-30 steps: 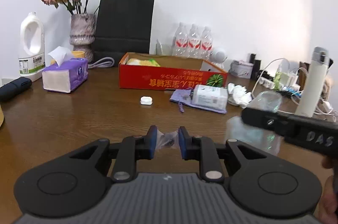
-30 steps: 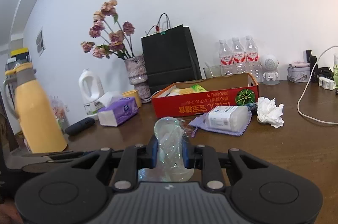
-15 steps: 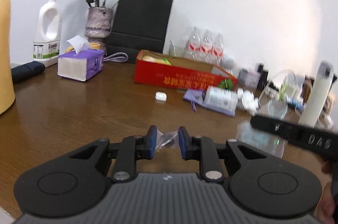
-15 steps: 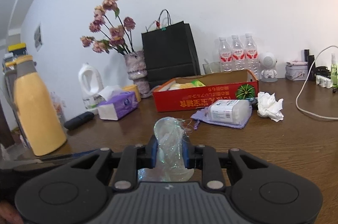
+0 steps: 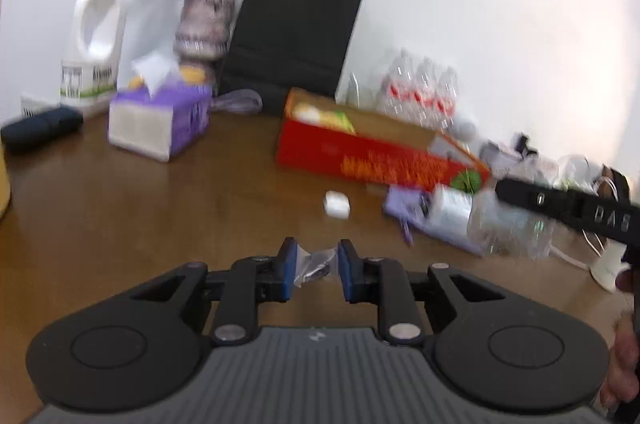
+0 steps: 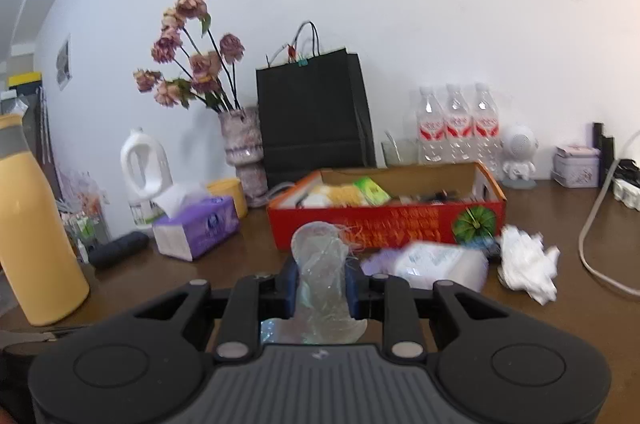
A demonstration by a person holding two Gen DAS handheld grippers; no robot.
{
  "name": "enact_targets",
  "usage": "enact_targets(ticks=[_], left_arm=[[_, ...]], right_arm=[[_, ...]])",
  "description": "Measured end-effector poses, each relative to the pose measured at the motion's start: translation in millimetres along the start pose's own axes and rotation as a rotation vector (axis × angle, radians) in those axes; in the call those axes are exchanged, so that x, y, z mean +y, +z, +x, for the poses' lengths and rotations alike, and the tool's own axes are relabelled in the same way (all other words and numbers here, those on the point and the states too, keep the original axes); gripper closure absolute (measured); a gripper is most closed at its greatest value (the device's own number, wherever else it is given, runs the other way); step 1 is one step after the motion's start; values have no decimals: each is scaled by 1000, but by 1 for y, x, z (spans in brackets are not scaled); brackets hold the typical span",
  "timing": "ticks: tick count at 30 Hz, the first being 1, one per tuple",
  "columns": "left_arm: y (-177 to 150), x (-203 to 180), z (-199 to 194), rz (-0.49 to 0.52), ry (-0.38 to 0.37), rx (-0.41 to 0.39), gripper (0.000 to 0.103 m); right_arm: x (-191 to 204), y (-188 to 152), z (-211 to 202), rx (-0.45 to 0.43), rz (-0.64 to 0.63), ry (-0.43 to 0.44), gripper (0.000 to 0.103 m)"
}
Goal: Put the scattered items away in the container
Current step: 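Carry the wrapper and plastic bag over the box and open both grippers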
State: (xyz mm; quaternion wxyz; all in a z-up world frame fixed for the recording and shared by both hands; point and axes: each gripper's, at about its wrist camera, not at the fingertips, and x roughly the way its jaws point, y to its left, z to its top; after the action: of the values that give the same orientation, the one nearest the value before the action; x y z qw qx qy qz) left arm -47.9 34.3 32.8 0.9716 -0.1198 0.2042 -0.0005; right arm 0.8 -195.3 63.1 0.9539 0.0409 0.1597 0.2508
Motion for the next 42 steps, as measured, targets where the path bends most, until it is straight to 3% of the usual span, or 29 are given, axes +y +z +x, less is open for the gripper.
enact_targets(ticks=[4, 8, 13, 18, 23, 26, 32, 33, 35, 37, 39, 42], left_arm=[[23, 0, 22, -21, -33, -7, 80], [56, -14, 56, 88, -49, -36, 80], [79, -25, 94, 136, -90, -85, 79], [79, -16, 134, 107, -96, 17, 80], [126, -33, 177, 123, -153, 32, 80], [163, -63, 235, 177, -179, 89, 79], [175, -87, 365, 207, -61, 319, 77], [175, -87, 379, 205, -65, 350, 73], [173, -84, 398, 191, -86, 411, 55], [172, -79, 399, 179, -98, 439, 48], [172, -77, 389, 199, -111, 414, 39], [176, -74, 374, 247, -108, 363, 20]], right_arm=[[-7, 16, 25, 20, -38, 2, 81], [-26, 44, 47, -20, -16, -17, 80], [-52, 65, 71, -39, 2, -55, 79], [-78, 74, 102, 0, 7, -65, 78], [-118, 111, 155, 52, 65, -92, 78], [-140, 142, 209, 158, 85, -111, 78], [-178, 161, 328, 385, 214, -67, 77], [-180, 159, 342, 413, 233, -63, 77], [-185, 153, 369, 467, 266, -72, 64], [-186, 144, 389, 527, 257, -96, 57], [-186, 141, 393, 544, 249, -106, 55], [-191, 148, 377, 509, 259, -103, 39]])
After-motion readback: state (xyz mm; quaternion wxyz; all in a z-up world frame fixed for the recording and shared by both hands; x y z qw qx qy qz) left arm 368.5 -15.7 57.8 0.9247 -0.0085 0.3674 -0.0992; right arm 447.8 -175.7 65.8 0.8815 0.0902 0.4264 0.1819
